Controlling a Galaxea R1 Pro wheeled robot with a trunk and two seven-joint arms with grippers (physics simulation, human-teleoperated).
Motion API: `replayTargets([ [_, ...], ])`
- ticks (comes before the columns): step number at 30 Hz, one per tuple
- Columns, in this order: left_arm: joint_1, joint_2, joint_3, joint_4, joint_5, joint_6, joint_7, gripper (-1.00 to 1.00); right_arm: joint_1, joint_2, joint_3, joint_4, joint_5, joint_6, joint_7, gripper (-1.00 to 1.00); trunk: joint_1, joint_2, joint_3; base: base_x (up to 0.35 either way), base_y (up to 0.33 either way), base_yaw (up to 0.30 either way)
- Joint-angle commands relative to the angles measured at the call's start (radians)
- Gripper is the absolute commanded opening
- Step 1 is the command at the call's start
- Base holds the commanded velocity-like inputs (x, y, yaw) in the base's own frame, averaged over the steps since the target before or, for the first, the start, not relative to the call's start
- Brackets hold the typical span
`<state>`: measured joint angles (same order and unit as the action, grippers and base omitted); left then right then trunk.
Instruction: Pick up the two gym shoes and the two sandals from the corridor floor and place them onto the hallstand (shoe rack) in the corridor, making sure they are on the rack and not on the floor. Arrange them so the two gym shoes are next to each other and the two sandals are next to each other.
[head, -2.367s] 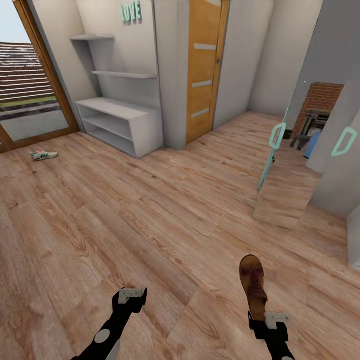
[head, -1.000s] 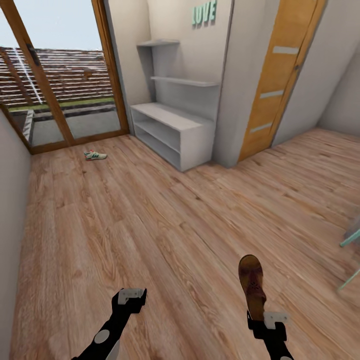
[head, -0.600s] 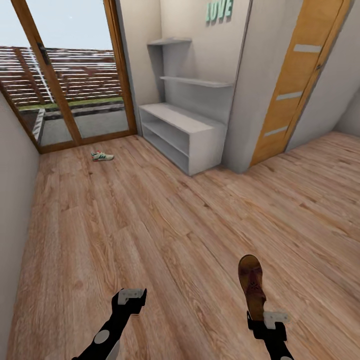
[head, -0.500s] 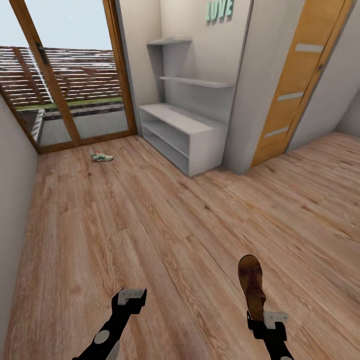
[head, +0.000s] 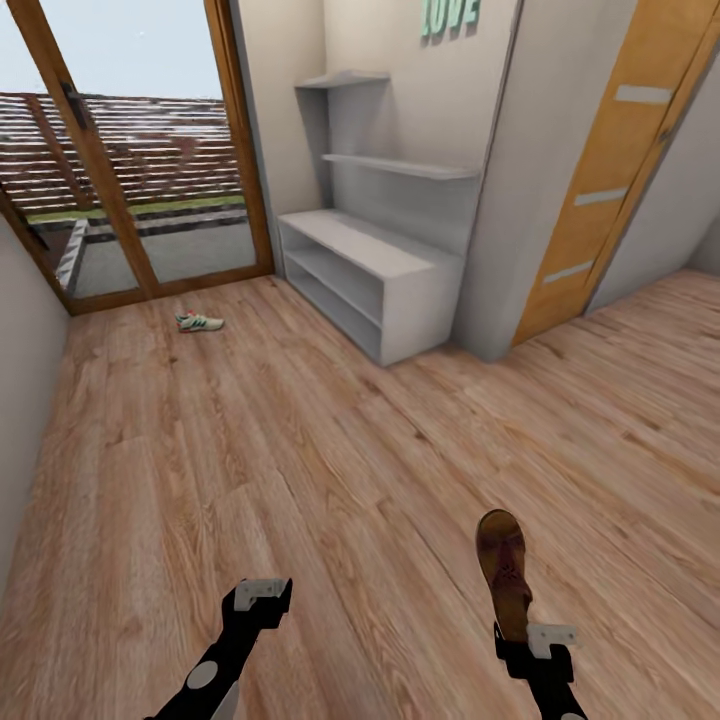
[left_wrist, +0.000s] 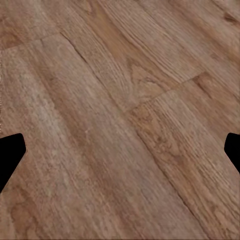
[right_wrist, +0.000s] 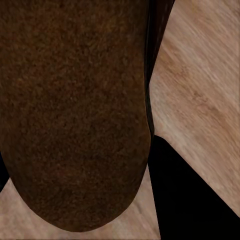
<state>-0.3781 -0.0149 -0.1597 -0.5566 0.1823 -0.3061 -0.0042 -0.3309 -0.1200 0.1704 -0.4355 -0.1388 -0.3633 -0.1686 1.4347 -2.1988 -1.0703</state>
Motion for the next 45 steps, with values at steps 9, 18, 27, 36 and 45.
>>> replayTargets([
  [9,-0.001,0.001,-0.004,0.001,0.011,-0.006,0.000,1.00,0.000,0.000,0.009,0.000,-0.014,-0.005,-0.007,-1.00,0.000,0.000,-0.001,0.341,0.000,0.254],
  [18,-0.001,0.001,-0.004,0.001,0.011,-0.006,0.000,1.00,0.000,0.000,0.008,0.000,-0.017,-0.005,-0.009,-1.00,0.000,0.000,-0.003,0.341,0.000,0.271],
  [27,-0.001,0.001,-0.004,0.001,0.011,-0.006,0.000,1.00,0.000,0.000,0.008,0.000,-0.017,-0.004,-0.009,-1.00,0.000,0.000,-0.011,0.341,0.000,0.251],
  [36,-0.001,0.002,-0.004,0.001,0.011,-0.006,0.000,1.00,0.000,-0.001,0.005,0.000,-0.017,-0.002,-0.006,-1.00,0.000,0.000,-0.015,0.341,0.000,0.140],
  [45,-0.001,0.003,-0.004,0.001,0.013,-0.005,0.000,1.00,0.000,-0.001,0.006,0.000,-0.015,-0.002,-0.006,-1.00,0.000,0.000,-0.015,0.341,0.000,0.003],
])
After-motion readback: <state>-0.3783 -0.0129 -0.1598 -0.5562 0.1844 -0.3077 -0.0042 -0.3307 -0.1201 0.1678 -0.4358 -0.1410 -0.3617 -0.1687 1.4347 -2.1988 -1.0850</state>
